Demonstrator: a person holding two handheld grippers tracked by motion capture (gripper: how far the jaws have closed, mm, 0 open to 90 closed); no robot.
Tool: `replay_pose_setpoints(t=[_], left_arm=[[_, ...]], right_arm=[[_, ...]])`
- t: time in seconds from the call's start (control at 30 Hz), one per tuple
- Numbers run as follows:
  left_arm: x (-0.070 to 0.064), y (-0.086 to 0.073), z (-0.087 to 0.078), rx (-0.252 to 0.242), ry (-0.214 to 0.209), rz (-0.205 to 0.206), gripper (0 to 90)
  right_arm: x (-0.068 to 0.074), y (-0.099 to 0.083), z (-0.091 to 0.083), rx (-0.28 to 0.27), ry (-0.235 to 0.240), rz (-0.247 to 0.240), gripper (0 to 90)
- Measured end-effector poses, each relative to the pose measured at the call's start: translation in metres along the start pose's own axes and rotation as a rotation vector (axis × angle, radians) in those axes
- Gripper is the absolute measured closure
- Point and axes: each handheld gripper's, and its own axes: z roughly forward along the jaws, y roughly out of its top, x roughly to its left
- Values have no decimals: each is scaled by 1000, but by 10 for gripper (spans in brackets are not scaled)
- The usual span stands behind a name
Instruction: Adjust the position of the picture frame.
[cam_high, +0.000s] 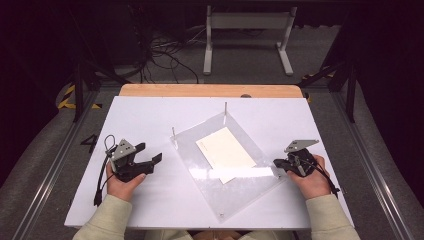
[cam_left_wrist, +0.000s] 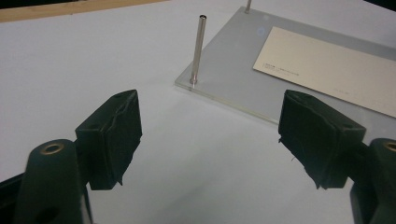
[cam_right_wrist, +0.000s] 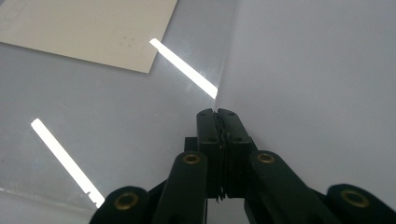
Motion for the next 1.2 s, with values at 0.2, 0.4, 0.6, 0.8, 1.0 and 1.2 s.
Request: replay_pose_setpoints(t=[0.2,0.4,0.6,0.8,1.0,1.2], left_arm=[[0,0,0,3,4,-5,219],[1,0,0,4,4,-7,218],[0,0,1,6,2,-6,219],[0,0,2,24,15,0,239],[1,-1,3,31,24,-9,241],[1,-1,4,35,23,-14,243]], right_arm=[[-3,-3,3,50,10,29,893],[-3,-3,3,53,12,36,896],[1,-3,2,64,30,41,897],[18,0,4,75,98,9,896],[39,5,8,90,156,-41,896],[58,10,13,86,204,-93,896]])
